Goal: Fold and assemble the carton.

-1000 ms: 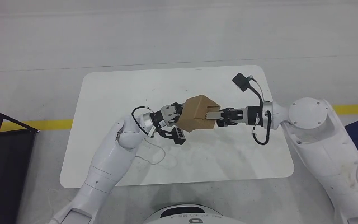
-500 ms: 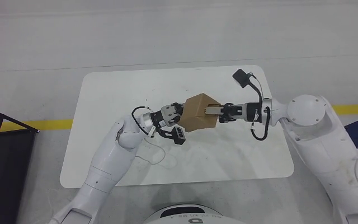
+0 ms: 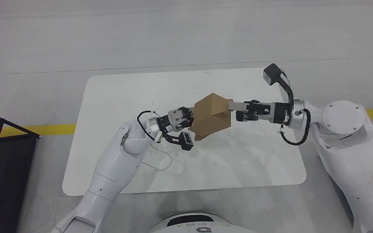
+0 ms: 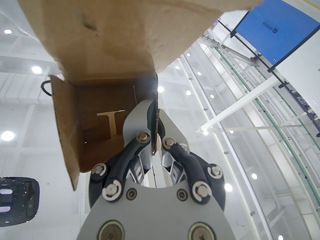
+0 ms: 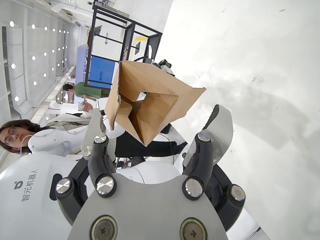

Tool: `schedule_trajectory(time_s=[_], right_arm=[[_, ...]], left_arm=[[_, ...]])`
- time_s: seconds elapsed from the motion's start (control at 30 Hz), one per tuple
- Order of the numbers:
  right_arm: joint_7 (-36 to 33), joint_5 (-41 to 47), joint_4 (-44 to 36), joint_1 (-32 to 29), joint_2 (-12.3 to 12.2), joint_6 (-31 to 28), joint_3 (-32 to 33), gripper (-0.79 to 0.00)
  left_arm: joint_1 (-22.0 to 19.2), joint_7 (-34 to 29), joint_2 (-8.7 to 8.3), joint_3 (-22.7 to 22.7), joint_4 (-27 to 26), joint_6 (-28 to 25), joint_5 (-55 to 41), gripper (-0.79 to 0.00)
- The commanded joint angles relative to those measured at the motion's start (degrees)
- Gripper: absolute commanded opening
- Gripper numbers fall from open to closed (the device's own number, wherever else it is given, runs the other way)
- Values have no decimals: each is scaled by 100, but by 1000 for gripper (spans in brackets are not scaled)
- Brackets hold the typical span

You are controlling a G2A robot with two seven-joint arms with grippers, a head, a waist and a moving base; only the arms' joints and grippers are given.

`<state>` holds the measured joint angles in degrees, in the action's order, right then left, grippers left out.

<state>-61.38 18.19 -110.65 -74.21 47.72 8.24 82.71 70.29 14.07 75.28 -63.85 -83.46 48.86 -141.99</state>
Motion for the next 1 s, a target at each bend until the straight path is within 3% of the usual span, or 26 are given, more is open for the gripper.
schedule_trajectory(time_s=[0.0,0.57,0.97], right_arm=[[-14,-26,30,0,1,-3,-38,-74],[-194,-674,451,886,164,247,-1410,-102],[-159,-496,506,673,90,166,-869,-99]], left_arm=[[0,0,0,0,0,0,0,-785],[0,0,0,0,0,0,0,-785],[0,0,0,0,0,0,0,-785]])
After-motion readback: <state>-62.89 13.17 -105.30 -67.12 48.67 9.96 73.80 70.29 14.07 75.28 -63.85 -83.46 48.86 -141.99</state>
